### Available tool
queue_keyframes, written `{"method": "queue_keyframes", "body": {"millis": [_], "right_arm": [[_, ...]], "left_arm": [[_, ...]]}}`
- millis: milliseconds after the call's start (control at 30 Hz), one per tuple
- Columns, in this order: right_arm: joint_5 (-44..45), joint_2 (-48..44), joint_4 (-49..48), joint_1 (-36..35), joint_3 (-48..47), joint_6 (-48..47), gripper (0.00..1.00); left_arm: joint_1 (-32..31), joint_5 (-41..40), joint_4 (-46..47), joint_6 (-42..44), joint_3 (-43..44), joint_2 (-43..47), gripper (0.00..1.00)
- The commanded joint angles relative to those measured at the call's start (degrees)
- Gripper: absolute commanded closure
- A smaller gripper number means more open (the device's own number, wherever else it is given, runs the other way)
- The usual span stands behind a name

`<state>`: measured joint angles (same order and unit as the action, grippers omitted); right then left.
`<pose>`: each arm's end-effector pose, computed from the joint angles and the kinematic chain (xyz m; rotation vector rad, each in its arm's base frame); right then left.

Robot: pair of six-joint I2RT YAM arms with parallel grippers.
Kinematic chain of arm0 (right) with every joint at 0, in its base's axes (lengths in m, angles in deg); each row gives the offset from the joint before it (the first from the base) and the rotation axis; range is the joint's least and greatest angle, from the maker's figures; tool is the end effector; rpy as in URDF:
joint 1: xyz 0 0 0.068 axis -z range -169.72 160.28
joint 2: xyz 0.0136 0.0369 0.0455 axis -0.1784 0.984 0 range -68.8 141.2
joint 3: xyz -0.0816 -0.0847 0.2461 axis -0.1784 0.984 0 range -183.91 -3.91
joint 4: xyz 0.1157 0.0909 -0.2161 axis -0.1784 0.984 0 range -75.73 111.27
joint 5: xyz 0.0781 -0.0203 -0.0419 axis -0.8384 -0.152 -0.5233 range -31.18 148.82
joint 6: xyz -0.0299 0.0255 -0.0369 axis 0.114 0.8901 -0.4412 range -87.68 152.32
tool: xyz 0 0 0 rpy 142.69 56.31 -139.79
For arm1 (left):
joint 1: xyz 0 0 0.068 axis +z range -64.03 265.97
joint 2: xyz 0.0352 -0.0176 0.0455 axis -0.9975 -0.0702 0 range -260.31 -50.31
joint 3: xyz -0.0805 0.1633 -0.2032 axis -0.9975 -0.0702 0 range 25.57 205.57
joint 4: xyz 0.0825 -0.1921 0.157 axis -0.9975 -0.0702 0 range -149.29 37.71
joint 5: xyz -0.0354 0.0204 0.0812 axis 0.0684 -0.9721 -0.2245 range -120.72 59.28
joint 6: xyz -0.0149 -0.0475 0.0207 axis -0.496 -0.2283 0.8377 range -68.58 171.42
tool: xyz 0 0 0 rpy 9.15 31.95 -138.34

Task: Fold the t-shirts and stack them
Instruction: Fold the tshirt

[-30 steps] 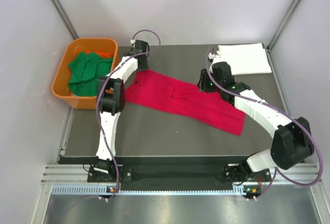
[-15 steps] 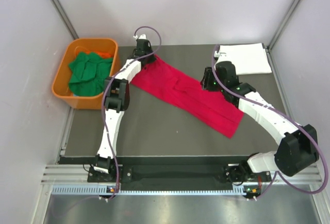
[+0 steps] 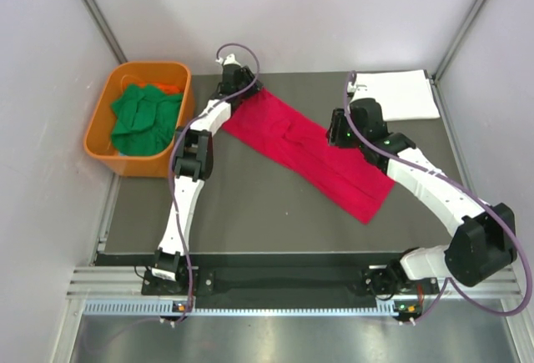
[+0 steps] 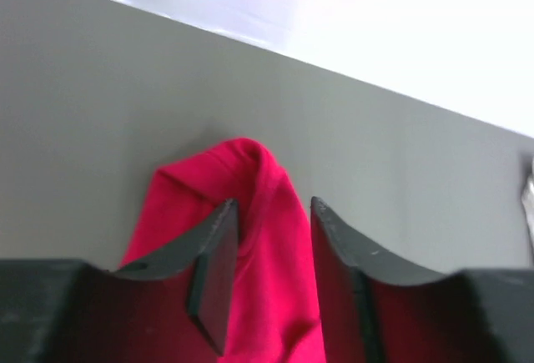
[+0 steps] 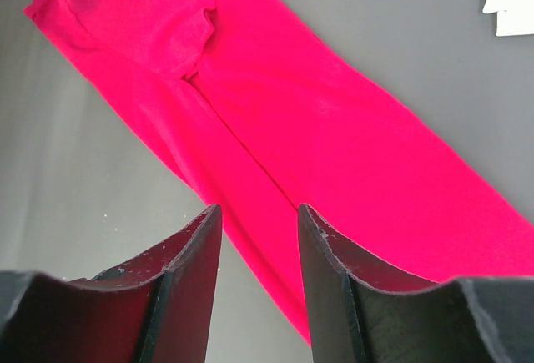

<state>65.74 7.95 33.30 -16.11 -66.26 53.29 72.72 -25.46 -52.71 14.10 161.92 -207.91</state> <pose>0.2733 0.1308 0.3073 -0.0319 2.1699 0.3484 0.5987 -0.1444 0.1408 -0.3571 1.9759 -0.6650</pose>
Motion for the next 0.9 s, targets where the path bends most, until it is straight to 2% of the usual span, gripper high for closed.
{"method": "queue_keyframes", "body": {"millis": [0, 100, 233, 300, 333, 433, 533, 733, 867], "right_arm": [[1.2, -2.8, 0.2, 0.6, -0.6, -0.6, 0.58], [1.8, -2.6, 4.8, 0.6, -1.3, 3.3, 0.60], [11.3, -1.3, 22.4, 0.7, -3.5, 21.5, 0.59], [12.1, -1.9, 28.8, 0.8, -3.2, 27.3, 0.58], [11.9, -2.3, 30.4, 1.0, -2.8, 32.1, 0.58], [11.5, -4.9, 34.0, 1.3, -0.2, 38.2, 0.57], [11.7, -9.1, 34.5, 3.0, 4.9, 41.9, 0.56], [10.3, -13.8, 37.1, 5.7, 12.8, 44.9, 0.57], [9.2, -13.3, 39.3, 5.7, 15.1, 45.6, 0.58]], "left_arm": [[0.1, 5.5, 5.3, 1.7, -3.9, 10.4, 0.52], [0.1, 5.4, 5.6, 3.4, -13.2, 19.8, 0.46], [0.2, 4.3, 0.9, 5.0, -21.3, 30.4, 0.40], [0.2, 3.7, -2.7, 5.5, -23.0, 33.9, 0.39], [0.1, 3.4, -4.9, 5.8, -25.1, 35.0, 0.39], [0.1, 2.0, -7.2, 6.1, -31.2, 39.3, 0.39], [0.0, 2.3, -10.8, 6.0, -37.4, 43.0, 0.39], [-1.5, 2.1, -11.5, 3.4, -52.4, 49.8, 0.43], [-2.1, 0.2, -12.8, 3.3, -56.9, 50.9, 0.45]]}}
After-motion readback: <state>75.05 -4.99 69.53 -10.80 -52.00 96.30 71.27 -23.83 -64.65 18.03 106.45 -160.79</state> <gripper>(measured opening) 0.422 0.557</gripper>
